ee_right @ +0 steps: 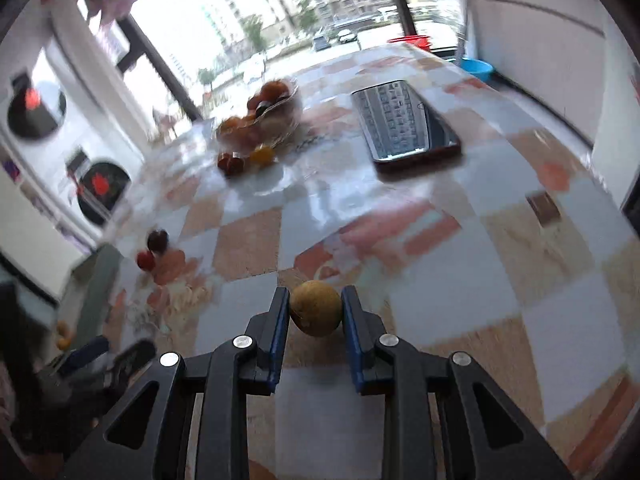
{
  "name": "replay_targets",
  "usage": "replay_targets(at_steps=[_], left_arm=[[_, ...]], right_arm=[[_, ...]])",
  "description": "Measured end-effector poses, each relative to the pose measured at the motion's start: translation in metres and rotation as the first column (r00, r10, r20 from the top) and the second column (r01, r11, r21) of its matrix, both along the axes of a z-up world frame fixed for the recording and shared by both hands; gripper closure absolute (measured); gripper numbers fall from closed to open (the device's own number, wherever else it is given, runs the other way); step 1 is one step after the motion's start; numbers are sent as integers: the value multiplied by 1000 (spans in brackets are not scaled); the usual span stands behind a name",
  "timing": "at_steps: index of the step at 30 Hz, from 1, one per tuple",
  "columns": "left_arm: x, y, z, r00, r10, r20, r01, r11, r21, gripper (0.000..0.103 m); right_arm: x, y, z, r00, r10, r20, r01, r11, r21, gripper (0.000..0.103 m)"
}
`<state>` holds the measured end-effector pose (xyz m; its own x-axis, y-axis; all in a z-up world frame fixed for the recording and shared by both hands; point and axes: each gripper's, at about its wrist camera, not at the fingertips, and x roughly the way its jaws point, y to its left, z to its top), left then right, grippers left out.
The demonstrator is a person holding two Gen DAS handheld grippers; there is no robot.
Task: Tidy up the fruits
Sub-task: 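Grasp the yellow-green fruit with the right gripper while the left grasps a red plum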
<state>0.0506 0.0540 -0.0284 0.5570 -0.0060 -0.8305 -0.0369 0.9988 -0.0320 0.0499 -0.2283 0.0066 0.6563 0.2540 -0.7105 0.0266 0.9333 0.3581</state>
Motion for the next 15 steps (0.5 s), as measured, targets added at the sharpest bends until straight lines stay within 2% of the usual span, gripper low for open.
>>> replay_targets(at_steps=[1,6,8,10,12,13,14,15], left_arm=[[8,0,4,1000,7,8,-7,1000,-5,6],[49,3,10,998,51,31,-51,998,23,8],[64,6,6,998,67,10,-67,998,14,21],[75,9,-1,997,75,-21,-75,997,16,28],[76,8,-2,997,81,-1,-81,996,24,32],[77,8,-1,997,72,2,-72,997,22,38],[77,7,-1,998,62,5,-62,998,14,51],[76,5,0,999,49,8,-49,999,13,58]], right_arm=[[-1,-1,0,1000,-6,2,6,1000,6,75],[-4,-5,1,1000,-12,8,12,999,45,75],[-7,-6,0,1000,-16,11,15,998,53,75],[-7,-6,0,1000,-17,12,16,998,60,75],[-8,-8,-1,1000,-17,12,16,998,69,75],[-9,-8,-1,1000,-17,12,16,997,71,75],[-9,-8,-1,1000,-17,12,16,997,72,75],[-9,-8,-1,1000,-17,12,16,997,70,75]])
